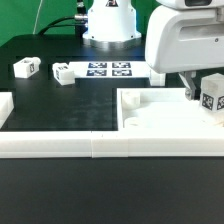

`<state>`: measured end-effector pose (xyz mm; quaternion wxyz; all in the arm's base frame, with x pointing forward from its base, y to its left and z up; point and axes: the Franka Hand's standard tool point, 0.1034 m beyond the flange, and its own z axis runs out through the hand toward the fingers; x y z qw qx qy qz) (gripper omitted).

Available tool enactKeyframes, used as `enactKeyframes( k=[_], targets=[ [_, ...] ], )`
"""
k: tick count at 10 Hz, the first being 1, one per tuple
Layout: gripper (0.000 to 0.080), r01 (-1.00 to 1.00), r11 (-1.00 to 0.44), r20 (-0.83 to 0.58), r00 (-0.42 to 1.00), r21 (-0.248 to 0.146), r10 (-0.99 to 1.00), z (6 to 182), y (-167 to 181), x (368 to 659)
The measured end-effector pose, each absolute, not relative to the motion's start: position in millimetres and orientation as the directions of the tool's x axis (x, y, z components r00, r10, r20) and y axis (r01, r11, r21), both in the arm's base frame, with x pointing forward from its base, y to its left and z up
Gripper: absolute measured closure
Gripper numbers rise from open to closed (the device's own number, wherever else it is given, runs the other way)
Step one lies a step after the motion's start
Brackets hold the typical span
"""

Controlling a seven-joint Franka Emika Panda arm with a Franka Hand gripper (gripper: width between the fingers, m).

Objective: Assemble one leg

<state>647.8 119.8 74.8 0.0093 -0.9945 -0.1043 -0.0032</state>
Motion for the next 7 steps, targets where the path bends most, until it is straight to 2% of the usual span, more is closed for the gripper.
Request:
enactKeyframes(
  k=[1, 2, 4, 7],
  targets=[
    [0.0415, 0.207, -0.978, 0.008, 0.978, -0.018, 0.207, 74.7, 119.8, 647.8],
    [0.0509, 0.207, -0.978, 0.008, 0.978, -0.018, 0.207, 74.5, 119.8, 647.7],
    [0.0509, 0.105, -0.994, 0.003, 0.994, -0.025, 0.105, 73.4, 120.4, 646.5],
    [0.0509, -0.304, -0.952, -0.011, 0.953, -0.025, -0.304, 72.1, 117.5, 646.5]
  ],
)
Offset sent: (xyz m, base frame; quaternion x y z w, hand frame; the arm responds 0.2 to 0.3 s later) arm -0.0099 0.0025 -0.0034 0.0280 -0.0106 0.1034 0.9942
